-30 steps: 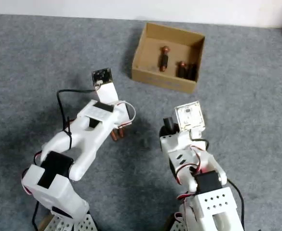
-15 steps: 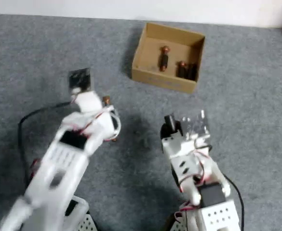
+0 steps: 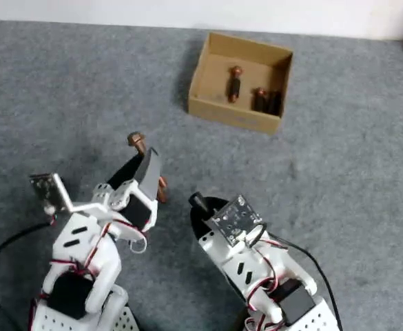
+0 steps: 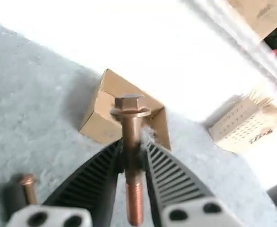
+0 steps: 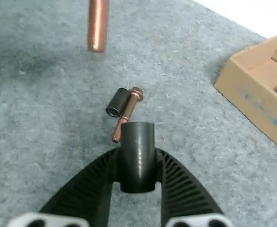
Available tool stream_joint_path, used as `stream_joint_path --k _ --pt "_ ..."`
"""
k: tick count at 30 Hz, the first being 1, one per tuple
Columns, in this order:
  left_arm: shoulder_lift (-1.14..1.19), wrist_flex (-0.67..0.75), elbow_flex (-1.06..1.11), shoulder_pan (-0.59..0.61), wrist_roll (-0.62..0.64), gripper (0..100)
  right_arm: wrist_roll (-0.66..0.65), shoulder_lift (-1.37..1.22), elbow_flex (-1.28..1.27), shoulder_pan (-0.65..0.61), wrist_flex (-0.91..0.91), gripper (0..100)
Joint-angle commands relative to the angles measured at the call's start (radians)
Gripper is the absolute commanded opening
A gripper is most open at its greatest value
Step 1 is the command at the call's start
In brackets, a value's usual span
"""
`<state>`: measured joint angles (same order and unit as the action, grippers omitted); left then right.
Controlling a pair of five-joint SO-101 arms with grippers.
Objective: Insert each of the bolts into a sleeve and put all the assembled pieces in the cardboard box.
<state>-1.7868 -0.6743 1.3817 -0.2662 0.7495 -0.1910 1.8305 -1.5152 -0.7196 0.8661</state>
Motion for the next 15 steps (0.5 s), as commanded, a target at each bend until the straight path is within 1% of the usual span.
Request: stream_joint_path --k 1,9,15 --pt "0.022 0.020 -0.008 -0.038 0.015 0 -0.012 0.008 0.005 -0.013 -0.001 4.9" --pt "-0.031 0.018 0.033 -0.174 0.011 0 -0.012 0.008 0.005 -0.013 -0.001 4.8" --pt "-0.031 0.021 0.062 -0.213 0.011 0 -0.012 0.008 0.005 -0.012 -0.004 4.8"
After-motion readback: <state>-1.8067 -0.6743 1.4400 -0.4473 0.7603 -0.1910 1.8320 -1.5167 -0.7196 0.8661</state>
